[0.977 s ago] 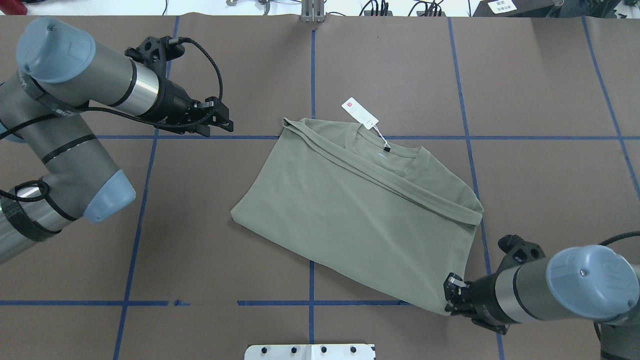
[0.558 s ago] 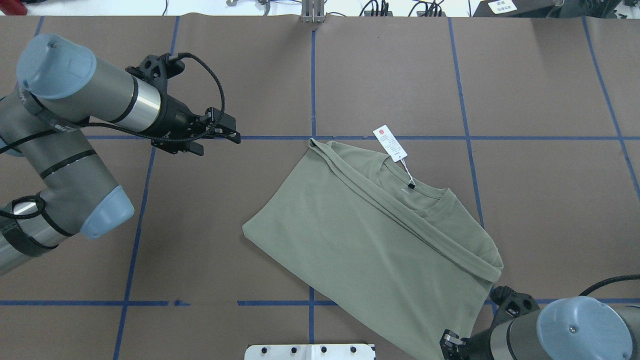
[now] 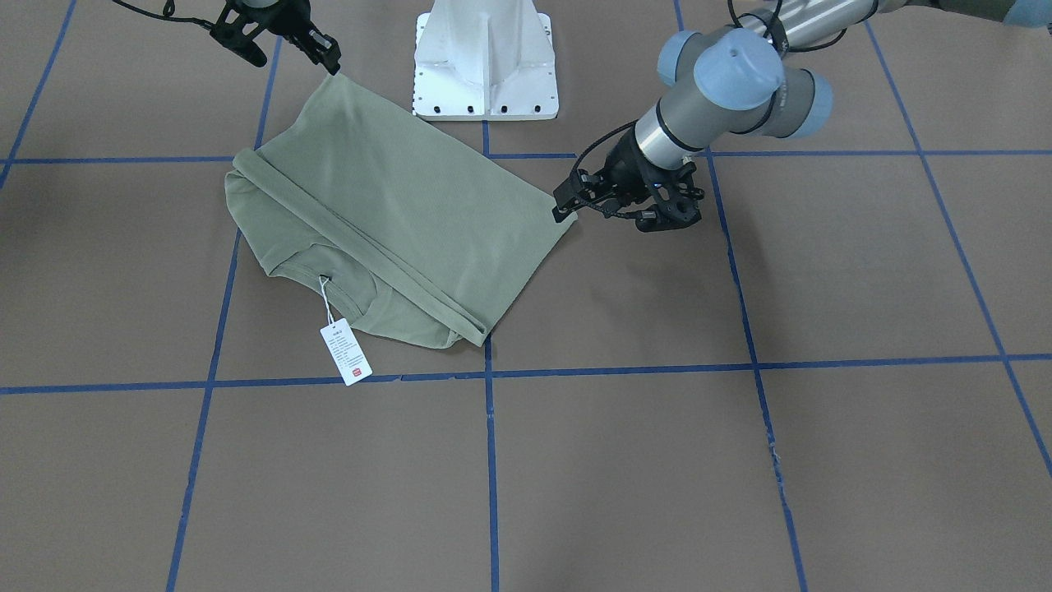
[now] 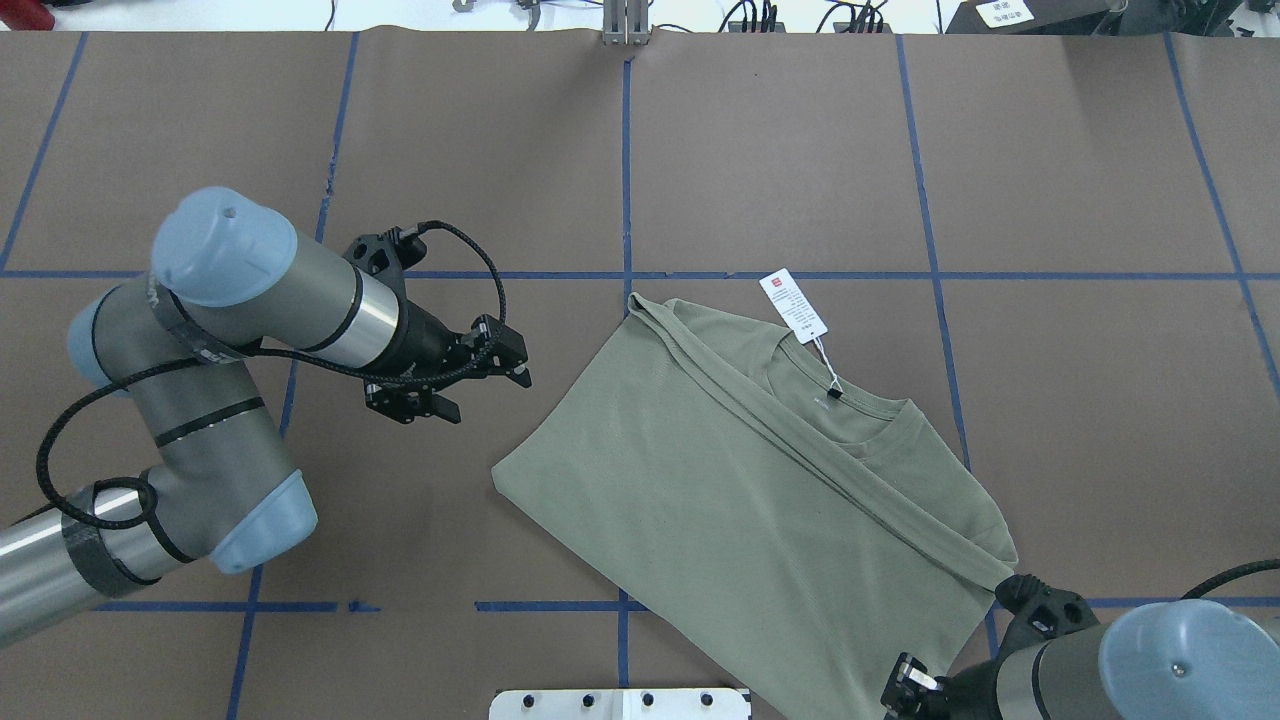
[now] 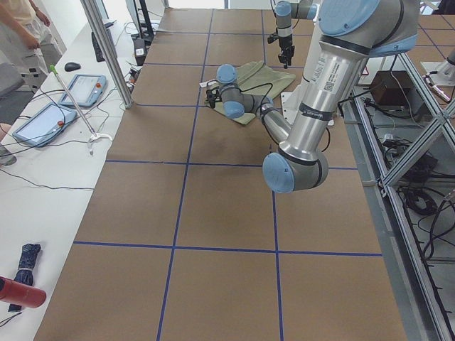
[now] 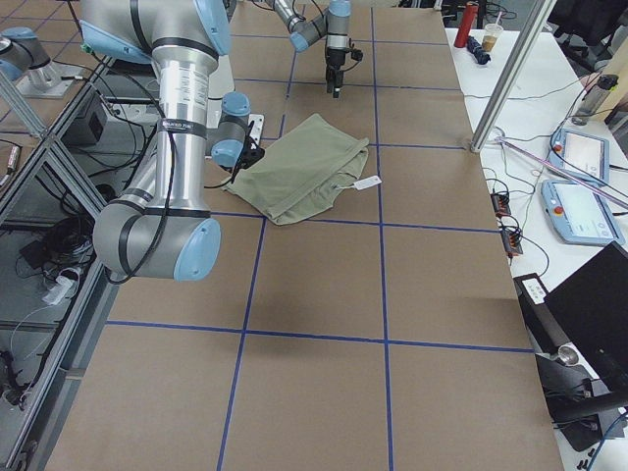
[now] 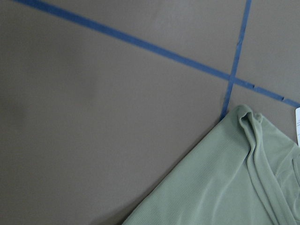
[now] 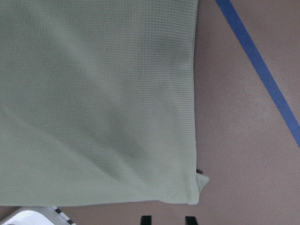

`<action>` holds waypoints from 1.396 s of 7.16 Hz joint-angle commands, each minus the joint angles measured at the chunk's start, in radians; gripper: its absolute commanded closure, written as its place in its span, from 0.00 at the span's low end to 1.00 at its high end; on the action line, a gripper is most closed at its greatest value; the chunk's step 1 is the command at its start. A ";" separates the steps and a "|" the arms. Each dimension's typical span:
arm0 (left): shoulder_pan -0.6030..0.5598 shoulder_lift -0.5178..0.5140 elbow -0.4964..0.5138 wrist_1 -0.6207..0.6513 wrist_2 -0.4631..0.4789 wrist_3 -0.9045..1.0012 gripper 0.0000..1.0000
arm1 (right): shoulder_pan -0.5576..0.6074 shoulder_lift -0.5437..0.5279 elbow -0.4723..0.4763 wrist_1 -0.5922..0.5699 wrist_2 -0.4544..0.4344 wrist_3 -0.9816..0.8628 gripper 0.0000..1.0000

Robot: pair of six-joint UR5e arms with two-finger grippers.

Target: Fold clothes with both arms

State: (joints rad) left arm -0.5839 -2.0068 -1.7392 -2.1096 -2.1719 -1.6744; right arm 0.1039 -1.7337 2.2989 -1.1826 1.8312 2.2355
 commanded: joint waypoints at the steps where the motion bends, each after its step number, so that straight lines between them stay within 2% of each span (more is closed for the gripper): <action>1: 0.078 -0.004 0.036 0.000 0.045 -0.060 0.15 | 0.190 0.037 -0.007 0.000 0.008 -0.016 0.00; 3: 0.088 -0.007 0.072 -0.001 0.061 -0.061 0.19 | 0.301 0.161 -0.112 -0.002 0.016 -0.033 0.00; 5: 0.102 -0.003 0.073 -0.001 0.069 -0.061 0.29 | 0.316 0.168 -0.119 -0.002 0.019 -0.036 0.00; 7: 0.104 0.002 0.076 0.000 0.069 -0.061 0.59 | 0.327 0.180 -0.121 -0.002 0.023 -0.036 0.00; 8: 0.104 0.002 0.073 0.000 0.069 -0.061 0.83 | 0.329 0.181 -0.121 -0.002 0.037 -0.036 0.00; 9: 0.104 0.002 0.073 0.000 0.069 -0.059 1.00 | 0.329 0.181 -0.121 -0.002 0.039 -0.036 0.00; 10: 0.098 0.002 0.073 0.000 0.069 -0.057 1.00 | 0.332 0.183 -0.121 -0.002 0.039 -0.036 0.00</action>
State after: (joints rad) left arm -0.4817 -2.0051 -1.6655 -2.1093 -2.1031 -1.7336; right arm 0.4328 -1.5524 2.1784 -1.1843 1.8677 2.1997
